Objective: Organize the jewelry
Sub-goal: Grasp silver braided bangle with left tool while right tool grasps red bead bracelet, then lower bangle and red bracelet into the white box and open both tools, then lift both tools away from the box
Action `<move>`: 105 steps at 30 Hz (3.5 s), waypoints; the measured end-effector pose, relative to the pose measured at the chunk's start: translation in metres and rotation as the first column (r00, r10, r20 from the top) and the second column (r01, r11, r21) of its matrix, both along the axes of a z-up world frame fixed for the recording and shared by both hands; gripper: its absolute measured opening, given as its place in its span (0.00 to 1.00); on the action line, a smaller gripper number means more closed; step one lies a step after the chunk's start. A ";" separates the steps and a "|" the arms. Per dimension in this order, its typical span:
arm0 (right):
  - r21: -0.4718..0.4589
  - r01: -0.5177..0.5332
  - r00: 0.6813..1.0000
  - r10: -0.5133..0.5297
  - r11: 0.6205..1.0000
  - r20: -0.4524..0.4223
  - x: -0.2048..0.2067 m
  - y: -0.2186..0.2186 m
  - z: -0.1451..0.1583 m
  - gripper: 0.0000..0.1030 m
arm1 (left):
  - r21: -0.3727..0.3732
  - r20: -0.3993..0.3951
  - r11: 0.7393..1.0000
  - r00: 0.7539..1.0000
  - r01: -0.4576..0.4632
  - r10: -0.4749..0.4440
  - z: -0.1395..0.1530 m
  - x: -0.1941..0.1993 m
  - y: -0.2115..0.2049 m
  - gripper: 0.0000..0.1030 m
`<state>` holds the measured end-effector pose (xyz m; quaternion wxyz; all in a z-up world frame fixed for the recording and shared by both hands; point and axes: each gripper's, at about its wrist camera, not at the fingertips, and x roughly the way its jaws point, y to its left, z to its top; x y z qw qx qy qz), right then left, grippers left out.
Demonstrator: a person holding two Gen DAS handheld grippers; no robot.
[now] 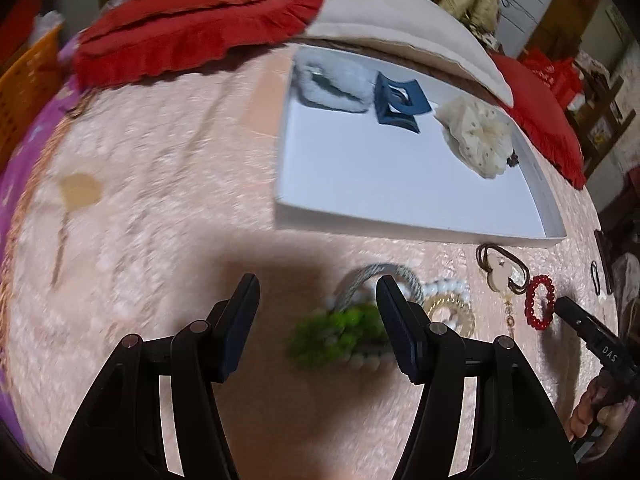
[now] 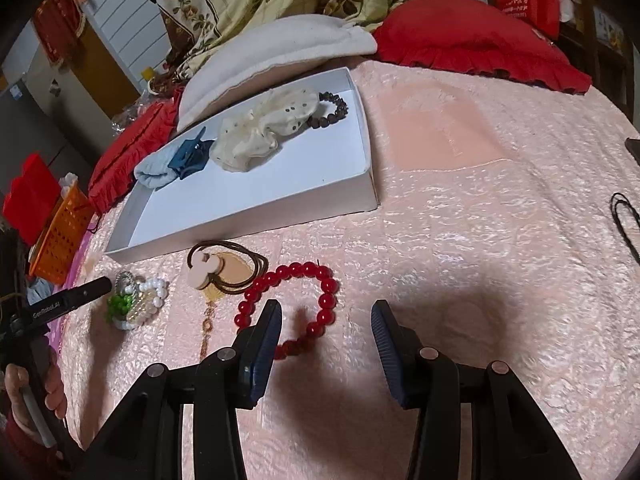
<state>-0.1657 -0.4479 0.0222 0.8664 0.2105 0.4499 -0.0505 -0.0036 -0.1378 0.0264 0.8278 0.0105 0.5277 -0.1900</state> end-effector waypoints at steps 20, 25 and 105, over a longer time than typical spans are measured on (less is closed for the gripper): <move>-0.148 -0.018 1.000 0.018 0.989 0.002 0.007 0.025 0.001 0.08 | -0.084 0.000 0.994 0.997 0.073 -0.074 0.019 -0.012 -0.011 0.06; -0.101 -0.015 0.999 0.019 0.995 0.037 -0.005 0.026 0.012 0.08 | -0.138 0.018 0.988 0.997 0.075 -0.073 0.042 -0.029 0.001 0.06; 0.070 -0.181 0.983 0.182 0.981 -0.003 0.209 0.107 0.016 0.09 | -0.034 0.011 0.999 0.999 0.043 -0.043 0.014 0.113 -0.034 0.23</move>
